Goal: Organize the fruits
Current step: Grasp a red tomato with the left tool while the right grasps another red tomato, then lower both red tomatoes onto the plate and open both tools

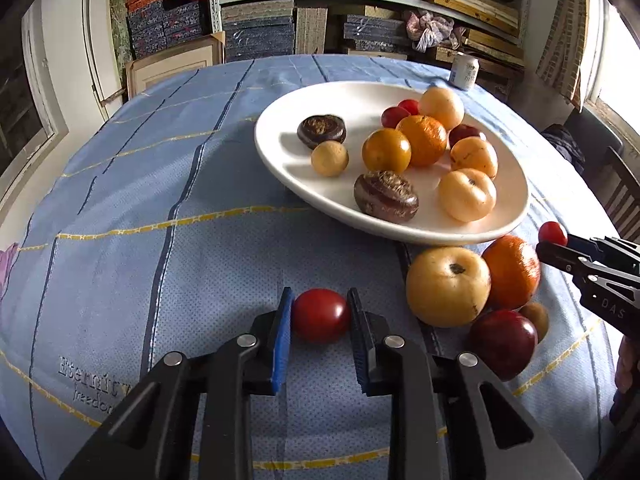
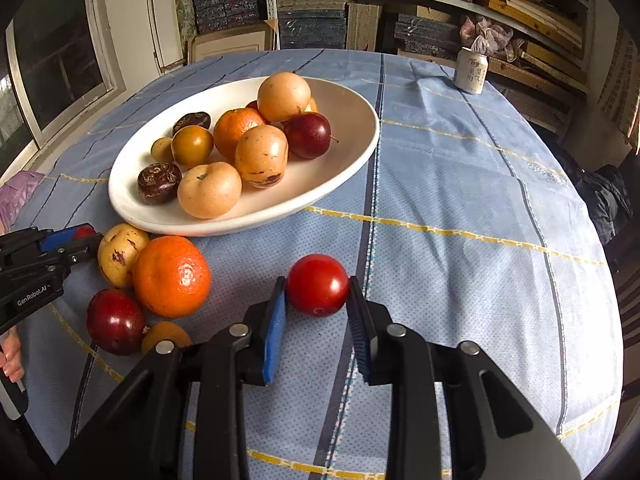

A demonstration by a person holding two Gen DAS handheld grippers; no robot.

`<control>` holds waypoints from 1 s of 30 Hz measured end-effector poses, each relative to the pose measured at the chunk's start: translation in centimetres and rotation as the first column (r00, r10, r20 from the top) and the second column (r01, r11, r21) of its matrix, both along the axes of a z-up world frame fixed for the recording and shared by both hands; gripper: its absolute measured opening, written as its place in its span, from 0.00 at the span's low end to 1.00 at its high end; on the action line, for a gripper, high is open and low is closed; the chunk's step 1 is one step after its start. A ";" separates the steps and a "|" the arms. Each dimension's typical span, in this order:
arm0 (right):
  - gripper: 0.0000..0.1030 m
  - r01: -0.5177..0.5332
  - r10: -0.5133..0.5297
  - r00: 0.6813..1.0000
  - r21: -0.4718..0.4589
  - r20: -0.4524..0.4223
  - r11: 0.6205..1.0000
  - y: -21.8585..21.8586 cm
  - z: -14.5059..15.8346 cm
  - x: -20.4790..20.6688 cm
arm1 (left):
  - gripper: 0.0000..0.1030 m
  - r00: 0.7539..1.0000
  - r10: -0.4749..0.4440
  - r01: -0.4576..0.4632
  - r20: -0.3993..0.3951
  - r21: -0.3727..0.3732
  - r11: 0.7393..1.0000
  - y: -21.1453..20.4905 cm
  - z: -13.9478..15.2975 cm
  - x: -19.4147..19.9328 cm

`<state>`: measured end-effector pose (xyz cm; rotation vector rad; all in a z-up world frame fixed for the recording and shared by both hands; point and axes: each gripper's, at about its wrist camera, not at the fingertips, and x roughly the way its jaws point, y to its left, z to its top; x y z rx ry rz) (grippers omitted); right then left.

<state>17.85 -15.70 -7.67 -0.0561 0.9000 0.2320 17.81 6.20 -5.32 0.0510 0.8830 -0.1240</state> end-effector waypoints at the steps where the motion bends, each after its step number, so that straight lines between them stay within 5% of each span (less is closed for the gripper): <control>1: 0.28 0.001 -0.001 1.000 0.002 0.006 1.000 -0.1 0.2 -0.1 | 0.26 1.000 -0.002 0.002 0.009 0.001 1.000 0.0 0.3 -0.1; 14: 0.28 0.008 -0.011 0.994 0.035 0.108 0.999 -0.3 5.2 1.9 | 0.26 0.994 -0.030 0.029 0.108 0.010 1.000 -0.8 5.0 2.4; 30: 0.28 -0.061 0.056 0.989 0.033 0.139 0.998 2.4 7.2 7.9 | 0.26 0.992 -0.052 0.042 0.116 0.088 0.995 -2.6 6.3 8.1</control>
